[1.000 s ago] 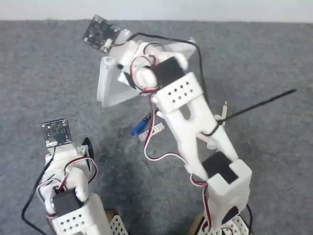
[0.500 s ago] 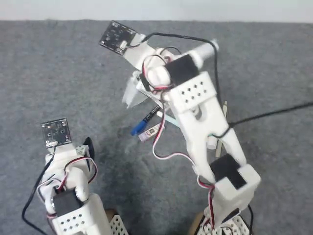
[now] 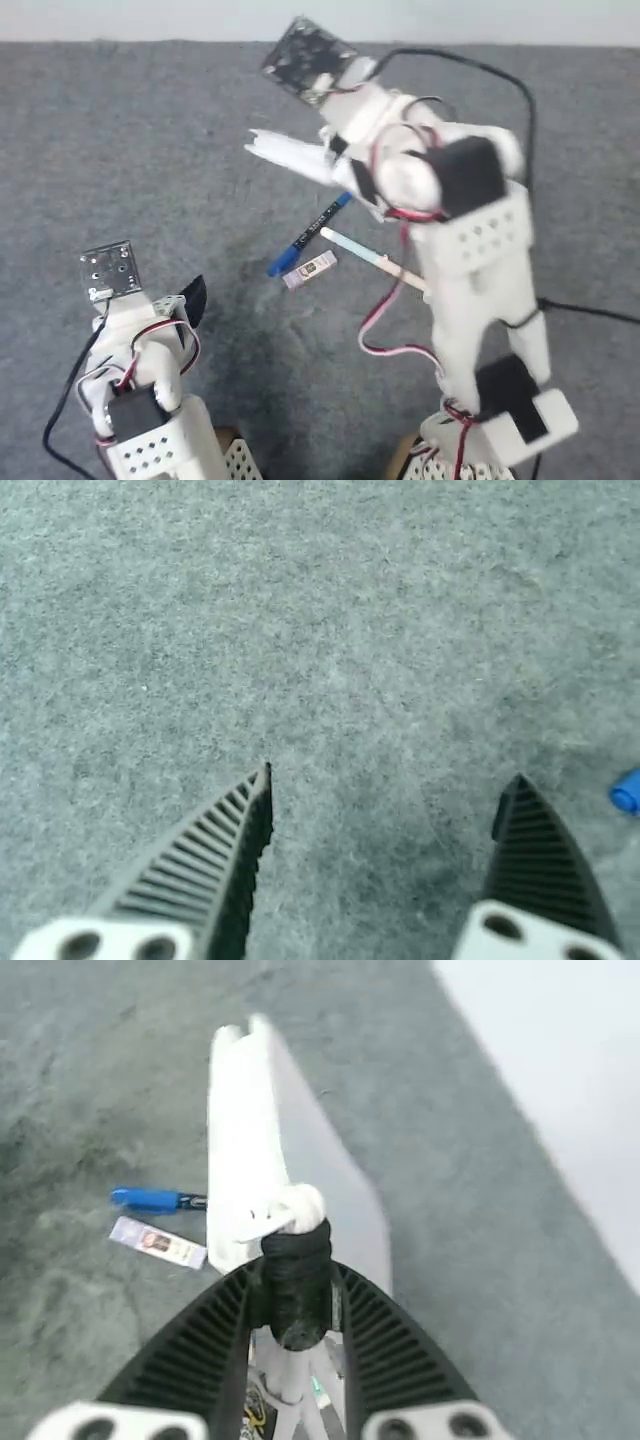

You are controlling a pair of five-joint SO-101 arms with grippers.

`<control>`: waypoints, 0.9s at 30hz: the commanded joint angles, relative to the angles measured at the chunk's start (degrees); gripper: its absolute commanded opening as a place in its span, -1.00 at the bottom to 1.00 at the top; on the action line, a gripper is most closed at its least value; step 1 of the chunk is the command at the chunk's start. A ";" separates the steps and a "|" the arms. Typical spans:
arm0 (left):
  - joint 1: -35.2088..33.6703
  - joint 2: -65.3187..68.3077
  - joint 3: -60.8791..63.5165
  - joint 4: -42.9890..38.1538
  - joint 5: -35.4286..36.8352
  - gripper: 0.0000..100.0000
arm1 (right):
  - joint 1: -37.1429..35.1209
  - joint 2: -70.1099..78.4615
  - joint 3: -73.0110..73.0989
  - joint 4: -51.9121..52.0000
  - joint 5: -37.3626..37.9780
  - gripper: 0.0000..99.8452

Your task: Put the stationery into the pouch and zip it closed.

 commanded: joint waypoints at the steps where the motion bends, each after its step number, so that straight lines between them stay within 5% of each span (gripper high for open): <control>1: -0.26 -0.79 -1.10 0.35 0.70 -0.33 | 1.10 -6.46 -0.70 1.63 0.97 -0.99; 14: 10.29 -0.79 -6.29 -3.52 0.53 -0.33 | 0.75 -7.25 2.20 2.24 0.97 -0.99; 21: 20.22 -0.70 -10.68 -3.96 3.69 -0.33 | 0.84 -7.25 2.46 -8.22 0.53 -0.99; 27: 21.98 -0.70 -9.10 -6.15 10.73 -0.33 | 2.86 -3.03 2.46 -22.29 0.00 -0.99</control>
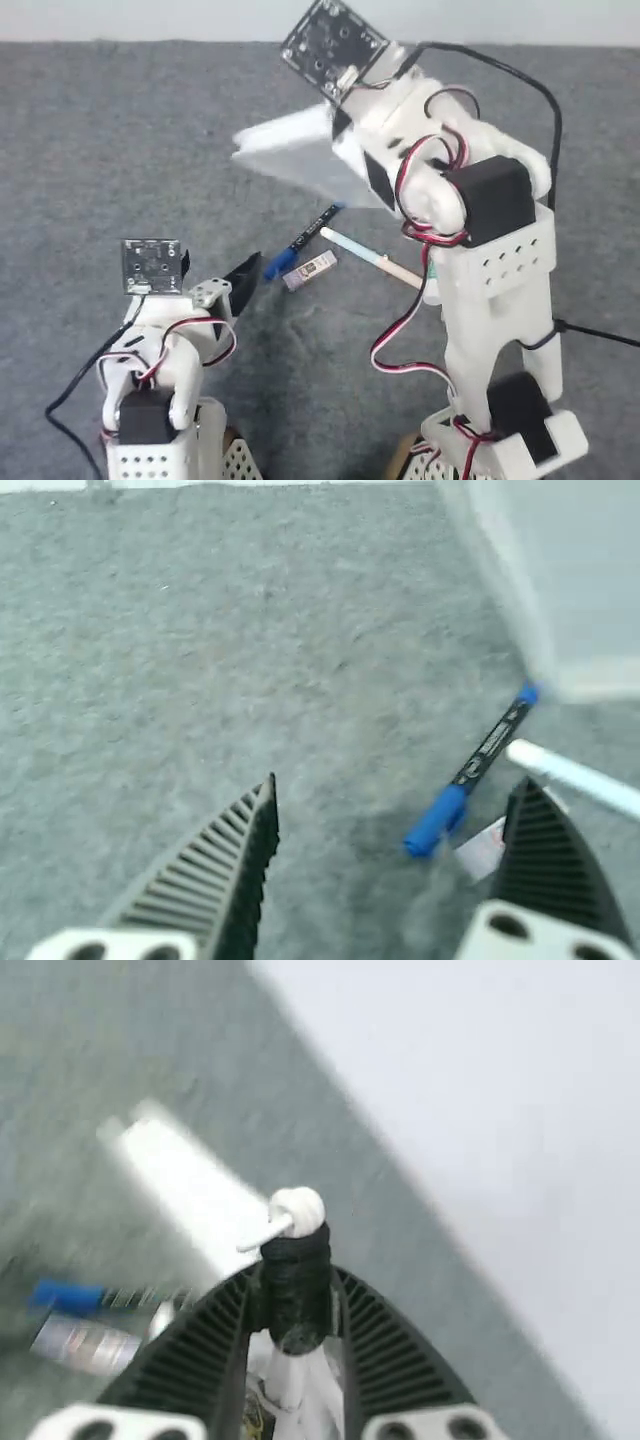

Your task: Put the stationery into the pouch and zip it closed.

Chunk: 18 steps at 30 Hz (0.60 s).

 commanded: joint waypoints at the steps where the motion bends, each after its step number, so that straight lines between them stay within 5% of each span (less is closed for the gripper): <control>1: 0.62 -0.53 -1.54 -2.37 5.27 -0.33 | 2.86 2.07 -0.44 -9.19 -1.85 -0.99; 9: 0.35 -0.53 2.07 -2.20 7.30 -0.33 | 7.43 7.16 -0.79 -20.09 -13.19 -0.99; 18: 0.35 -0.53 2.07 -2.11 7.30 -0.33 | 7.52 7.16 -0.79 -21.58 -14.68 -0.99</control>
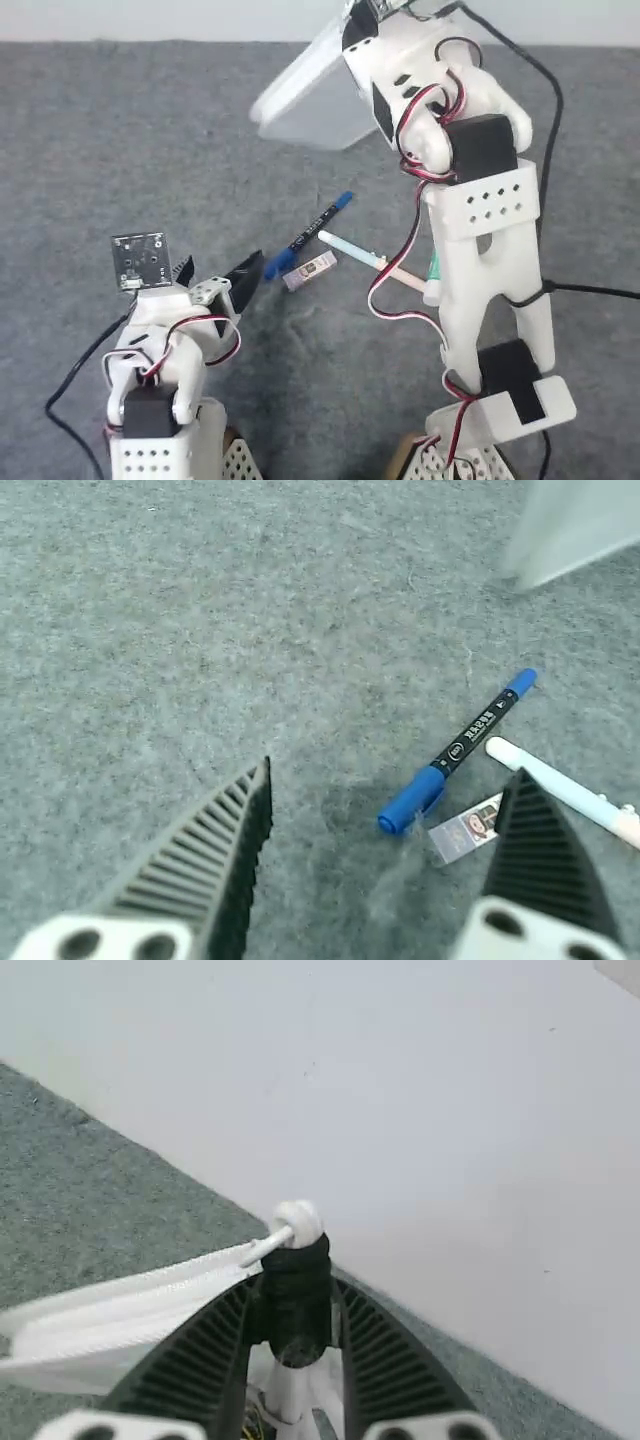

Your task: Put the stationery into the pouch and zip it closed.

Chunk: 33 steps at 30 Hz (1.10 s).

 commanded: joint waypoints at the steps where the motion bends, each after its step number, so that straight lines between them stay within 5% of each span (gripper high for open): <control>1: 0.18 -0.79 -0.84 -1.32 0.70 -0.33 | 0.92 -1.63 -0.88 -1.54 -0.62 -0.99; 7: -0.88 -0.88 -1.27 -1.85 0.79 -0.33 | 1.80 -1.89 -0.97 0.13 -0.53 -0.99; 14: -5.19 -0.88 -1.19 -12.48 4.04 -0.33 | 0.13 -1.89 -5.36 11.21 5.54 -0.99; 21: 3.34 -0.79 -1.45 -14.24 3.87 -0.33 | -5.58 -1.54 -6.07 19.82 13.19 -0.99; 33: 17.67 -0.79 -1.54 -20.75 0.35 -0.44 | -17.98 -1.98 -6.24 22.55 13.27 -0.99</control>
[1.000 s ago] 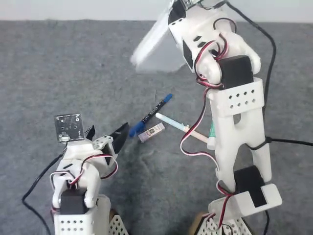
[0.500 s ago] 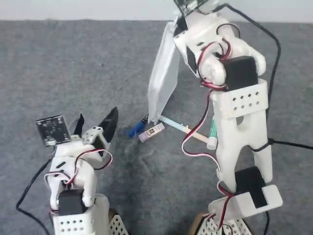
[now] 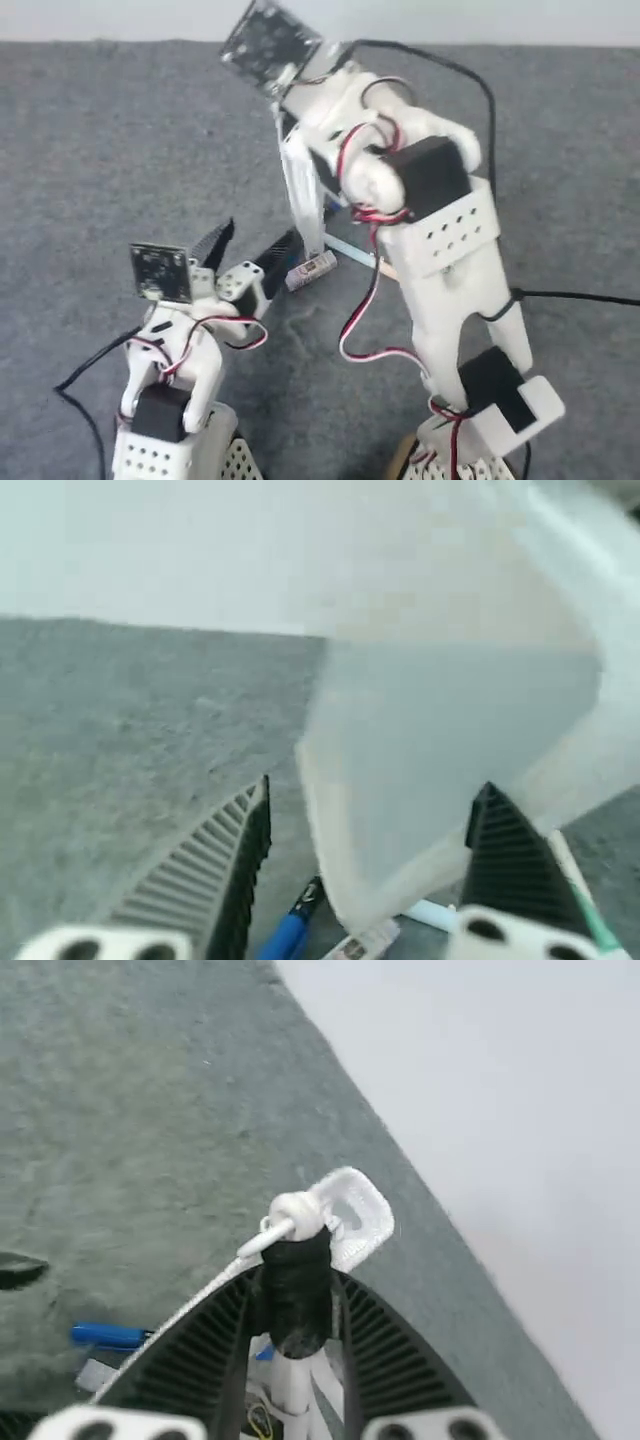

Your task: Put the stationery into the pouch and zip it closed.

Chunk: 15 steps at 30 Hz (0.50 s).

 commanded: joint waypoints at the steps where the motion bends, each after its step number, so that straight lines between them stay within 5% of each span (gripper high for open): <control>1: 3.69 -0.79 -1.63 -2.55 -1.14 -0.44 | -3.56 -1.89 -2.55 2.86 0.53 -0.99; 6: 2.55 -0.79 -3.03 -0.44 -1.05 -0.44 | -7.16 -3.82 -2.55 8.13 0.44 -0.99; 15: -7.21 -0.79 -17.98 18.46 -1.41 -0.40 | -8.13 -8.04 -1.49 18.68 0.44 -0.99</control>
